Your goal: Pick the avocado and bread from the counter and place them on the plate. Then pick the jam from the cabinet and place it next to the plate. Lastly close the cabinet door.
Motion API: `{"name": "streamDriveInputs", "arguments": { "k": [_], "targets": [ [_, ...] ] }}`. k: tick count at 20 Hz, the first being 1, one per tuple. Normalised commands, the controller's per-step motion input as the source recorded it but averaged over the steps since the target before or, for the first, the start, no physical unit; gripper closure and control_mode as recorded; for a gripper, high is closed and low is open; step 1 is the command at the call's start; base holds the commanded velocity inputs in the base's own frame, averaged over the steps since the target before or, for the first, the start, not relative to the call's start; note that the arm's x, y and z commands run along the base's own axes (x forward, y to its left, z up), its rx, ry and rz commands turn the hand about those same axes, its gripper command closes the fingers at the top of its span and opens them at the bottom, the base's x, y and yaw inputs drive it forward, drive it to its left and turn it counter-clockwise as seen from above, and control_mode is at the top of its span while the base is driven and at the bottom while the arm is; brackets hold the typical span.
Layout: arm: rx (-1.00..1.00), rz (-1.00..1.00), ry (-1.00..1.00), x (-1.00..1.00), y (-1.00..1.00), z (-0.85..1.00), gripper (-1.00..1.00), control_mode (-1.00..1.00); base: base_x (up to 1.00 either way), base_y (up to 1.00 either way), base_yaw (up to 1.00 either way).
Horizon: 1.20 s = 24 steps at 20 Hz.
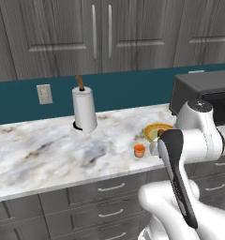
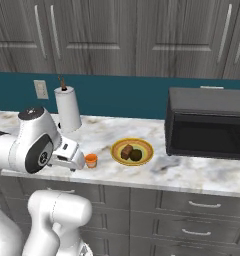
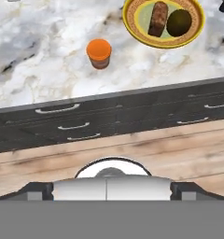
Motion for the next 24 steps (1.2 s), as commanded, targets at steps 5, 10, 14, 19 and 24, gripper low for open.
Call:
{"name": "streamDriveInputs", "arguments": {
  "k": [5, 10, 14, 19, 24],
  "targets": [
    [-0.08, 0.02, -0.49, -0.58, 0.0, 0.12, -1.0, -1.0, 0.0, 0.0, 0.0],
    [-0.05, 0.01, -0.47, -0.5, 0.05, 0.24, -1.0, -1.0, 0.0, 0.0, 0.0],
    [-0.03, 0.0, -0.15, -0.14, 0.02, 0.04, -1.0, -1.0, 0.0, 0.0, 0.0],
    [0.0, 0.0, 0.0, -0.06, 0.0, 0.0, -1.0, 1.0, -0.72, -0.12, 0.0],
    [0.0, 0.0, 0.0, 0.0, 0.0, 0.0, -1.0, 1.0, -1.0, -0.32, -0.01]
  ]
}}
